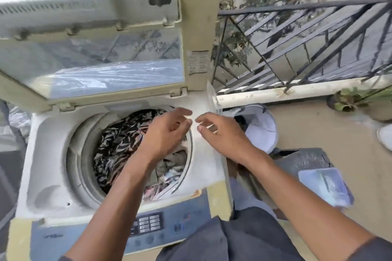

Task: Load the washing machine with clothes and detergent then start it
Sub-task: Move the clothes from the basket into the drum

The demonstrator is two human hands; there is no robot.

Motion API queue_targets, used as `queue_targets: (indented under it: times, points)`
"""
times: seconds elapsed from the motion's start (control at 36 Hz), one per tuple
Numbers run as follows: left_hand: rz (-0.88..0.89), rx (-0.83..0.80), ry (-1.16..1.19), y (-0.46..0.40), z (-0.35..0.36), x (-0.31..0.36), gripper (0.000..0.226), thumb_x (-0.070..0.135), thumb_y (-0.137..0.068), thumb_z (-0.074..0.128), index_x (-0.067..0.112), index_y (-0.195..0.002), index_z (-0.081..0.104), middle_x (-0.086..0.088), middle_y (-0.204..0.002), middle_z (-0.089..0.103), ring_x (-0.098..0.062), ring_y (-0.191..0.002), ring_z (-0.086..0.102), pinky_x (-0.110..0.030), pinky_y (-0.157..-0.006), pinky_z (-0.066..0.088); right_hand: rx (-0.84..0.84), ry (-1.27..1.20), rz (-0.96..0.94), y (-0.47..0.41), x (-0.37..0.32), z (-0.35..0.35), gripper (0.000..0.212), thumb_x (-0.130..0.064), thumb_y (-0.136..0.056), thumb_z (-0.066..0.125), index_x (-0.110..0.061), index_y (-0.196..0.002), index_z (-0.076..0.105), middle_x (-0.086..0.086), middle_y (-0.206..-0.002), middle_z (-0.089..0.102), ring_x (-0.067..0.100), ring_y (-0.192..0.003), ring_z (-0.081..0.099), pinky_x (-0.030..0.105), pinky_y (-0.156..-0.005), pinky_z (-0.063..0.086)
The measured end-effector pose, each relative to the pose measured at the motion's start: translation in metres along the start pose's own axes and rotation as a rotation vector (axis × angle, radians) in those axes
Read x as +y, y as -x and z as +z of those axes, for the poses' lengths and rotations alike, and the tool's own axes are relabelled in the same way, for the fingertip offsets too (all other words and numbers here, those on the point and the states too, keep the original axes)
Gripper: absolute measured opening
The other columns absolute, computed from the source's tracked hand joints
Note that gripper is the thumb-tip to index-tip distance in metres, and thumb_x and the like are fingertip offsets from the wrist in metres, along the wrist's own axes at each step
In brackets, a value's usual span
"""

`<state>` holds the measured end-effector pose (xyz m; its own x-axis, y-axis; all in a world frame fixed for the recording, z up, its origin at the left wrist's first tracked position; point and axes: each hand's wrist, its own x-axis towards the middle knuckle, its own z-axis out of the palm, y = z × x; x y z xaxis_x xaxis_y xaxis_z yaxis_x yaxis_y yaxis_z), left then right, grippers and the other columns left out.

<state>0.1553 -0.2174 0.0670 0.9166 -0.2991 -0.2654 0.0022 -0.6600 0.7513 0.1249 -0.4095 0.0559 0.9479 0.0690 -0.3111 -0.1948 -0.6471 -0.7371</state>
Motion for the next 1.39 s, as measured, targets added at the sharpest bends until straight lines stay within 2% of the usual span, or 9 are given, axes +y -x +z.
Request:
queue_targets:
  times: [0.14, 0.22, 0.39, 0.47, 0.69, 0.83, 1.0, 1.22, 1.39]
  points:
    - [0.087, -0.033, 0.036, -0.024, 0.038, 0.055, 0.020, 0.033, -0.103, 0.063, 0.029, -0.120, 0.073, 0.010, -0.107, 0.077, -0.002, -0.095, 0.071, -0.025, -0.083, 0.058, 0.157, -0.047, 0.068, 0.011, 0.054, -0.041, 0.021, -0.031, -0.100, 0.064, -0.028, -0.120, 0.072, -0.010, -0.104, 0.075, 0.007, -0.086, 0.070, 0.030, -0.081, 0.058]
    - [0.120, -0.089, 0.006, -0.045, 0.067, 0.082, 0.024, 0.040, -0.101, 0.061, 0.030, -0.119, 0.073, 0.013, -0.105, 0.076, -0.004, -0.092, 0.072, -0.027, -0.085, 0.058, 0.215, -0.026, 0.134, 0.010, 0.098, -0.059, 0.017, -0.033, -0.096, 0.065, -0.030, -0.111, 0.072, -0.011, -0.098, 0.076, 0.008, -0.083, 0.070, 0.036, -0.081, 0.059]
    - [0.073, -0.270, -0.124, -0.097, 0.137, 0.107, 0.025, 0.030, -0.103, 0.061, 0.025, -0.125, 0.071, 0.006, -0.109, 0.073, -0.013, -0.091, 0.070, -0.023, -0.080, 0.051, 0.170, 0.013, 0.294, 0.000, 0.177, -0.093, 0.017, -0.035, -0.091, 0.061, -0.032, -0.104, 0.072, -0.009, -0.101, 0.077, 0.019, -0.095, 0.071, 0.041, -0.084, 0.058]
    - [0.011, -0.385, -0.242, -0.127, 0.177, 0.099, 0.028, 0.032, -0.102, 0.061, 0.024, -0.128, 0.069, 0.002, -0.117, 0.075, -0.020, -0.098, 0.072, -0.032, -0.090, 0.055, 0.098, 0.005, 0.386, -0.013, 0.220, -0.103, 0.015, -0.030, -0.093, 0.062, -0.032, -0.104, 0.072, -0.007, -0.102, 0.076, 0.018, -0.096, 0.071, 0.035, -0.085, 0.058]
    - [-0.177, -0.656, -0.458, -0.203, 0.290, 0.045, 0.038, 0.033, -0.104, 0.057, 0.022, -0.140, 0.061, -0.005, -0.136, 0.068, -0.029, -0.124, 0.063, -0.031, -0.100, 0.049, -0.108, -0.025, 0.507, -0.077, 0.344, -0.080, 0.028, -0.036, -0.090, 0.053, -0.031, -0.114, 0.068, -0.003, -0.110, 0.075, 0.025, -0.104, 0.070, 0.039, -0.087, 0.058]
    - [-0.223, -0.744, -0.470, -0.259, 0.368, -0.001, 0.040, 0.029, -0.104, 0.056, 0.017, -0.143, 0.058, -0.009, -0.137, 0.067, -0.031, -0.129, 0.061, -0.033, -0.105, 0.046, -0.191, 0.065, 0.507, -0.130, 0.423, -0.051, 0.031, -0.027, -0.097, 0.052, -0.028, -0.125, 0.066, 0.007, -0.123, 0.072, 0.033, -0.110, 0.067, 0.040, -0.090, 0.057]
    - [-0.249, -0.743, -0.490, -0.322, 0.447, -0.076, 0.043, 0.025, -0.105, 0.054, 0.016, -0.147, 0.055, -0.010, -0.146, 0.061, -0.031, -0.135, 0.055, -0.031, -0.105, 0.039, -0.259, 0.133, 0.501, -0.197, 0.529, 0.002, 0.030, -0.025, -0.100, 0.054, -0.024, -0.128, 0.064, 0.007, -0.131, 0.069, 0.035, -0.116, 0.064, 0.038, -0.091, 0.053]
    - [-0.291, -0.760, -0.474, -0.381, 0.533, -0.154, 0.046, 0.030, -0.105, 0.055, 0.017, -0.149, 0.051, -0.011, -0.149, 0.057, -0.032, -0.136, 0.052, -0.036, -0.106, 0.041, -0.273, 0.279, 0.394, -0.276, 0.637, 0.083, 0.026, -0.031, -0.100, 0.056, -0.017, -0.121, 0.063, 0.013, -0.117, 0.068, 0.038, -0.106, 0.064, 0.044, -0.083, 0.056]
    - [-0.299, -0.726, -0.497, -0.395, 0.557, -0.199, 0.047, 0.033, -0.102, 0.058, 0.018, -0.146, 0.052, -0.011, -0.144, 0.059, -0.034, -0.130, 0.055, -0.040, -0.106, 0.046, -0.243, 0.411, 0.327, -0.331, 0.691, 0.133, 0.056, -0.032, -0.097, 0.063, -0.021, -0.148, 0.043, 0.020, -0.142, 0.050, 0.041, -0.123, 0.053, 0.047, -0.092, 0.053]
